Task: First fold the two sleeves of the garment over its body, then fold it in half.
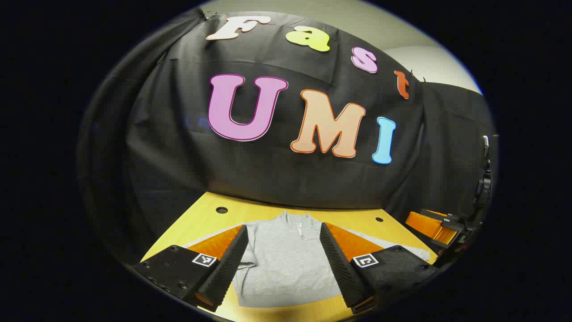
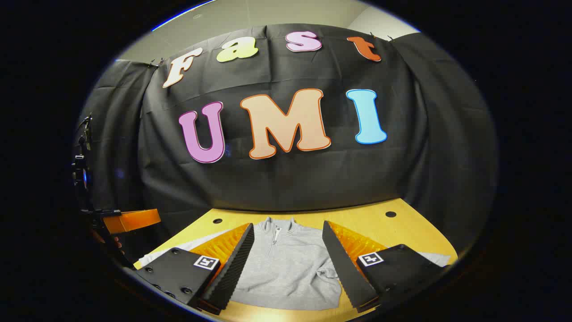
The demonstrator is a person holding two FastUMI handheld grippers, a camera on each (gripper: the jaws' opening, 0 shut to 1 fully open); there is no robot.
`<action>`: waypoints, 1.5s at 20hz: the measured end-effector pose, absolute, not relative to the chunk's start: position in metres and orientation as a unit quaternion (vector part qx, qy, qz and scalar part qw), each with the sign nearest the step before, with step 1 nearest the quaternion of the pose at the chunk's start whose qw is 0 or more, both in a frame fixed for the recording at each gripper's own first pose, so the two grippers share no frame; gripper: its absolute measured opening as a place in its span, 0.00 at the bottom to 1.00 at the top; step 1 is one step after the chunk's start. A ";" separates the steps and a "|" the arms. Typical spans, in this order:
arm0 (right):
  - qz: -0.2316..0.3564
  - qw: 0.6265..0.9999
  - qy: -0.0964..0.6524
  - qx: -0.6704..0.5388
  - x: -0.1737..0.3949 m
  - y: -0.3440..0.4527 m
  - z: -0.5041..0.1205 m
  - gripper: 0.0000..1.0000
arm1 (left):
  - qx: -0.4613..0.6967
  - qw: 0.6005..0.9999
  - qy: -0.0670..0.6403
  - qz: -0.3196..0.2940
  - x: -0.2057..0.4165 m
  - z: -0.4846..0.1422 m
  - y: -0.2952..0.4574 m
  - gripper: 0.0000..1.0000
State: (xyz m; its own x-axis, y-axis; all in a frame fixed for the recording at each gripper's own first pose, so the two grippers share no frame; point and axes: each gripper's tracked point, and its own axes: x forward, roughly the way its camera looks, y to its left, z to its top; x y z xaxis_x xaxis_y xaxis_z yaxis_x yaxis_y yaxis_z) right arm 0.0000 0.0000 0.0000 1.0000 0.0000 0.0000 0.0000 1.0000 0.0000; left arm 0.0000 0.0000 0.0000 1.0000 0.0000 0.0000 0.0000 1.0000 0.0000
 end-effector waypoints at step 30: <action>-0.043 0.999 0.015 -0.017 -0.028 -0.023 -0.021 0.97 | -0.005 0.999 0.029 -0.014 -0.015 -0.027 0.008 0.94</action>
State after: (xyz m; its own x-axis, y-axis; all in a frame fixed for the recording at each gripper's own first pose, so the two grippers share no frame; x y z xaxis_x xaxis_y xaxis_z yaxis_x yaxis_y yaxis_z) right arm -0.0276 -0.0234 -0.0212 0.9958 -0.0869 -0.0289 0.0858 0.9957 -0.0347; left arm -0.0149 0.0077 -0.0274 0.9980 -0.0284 -0.0569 0.0278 0.9995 -0.0113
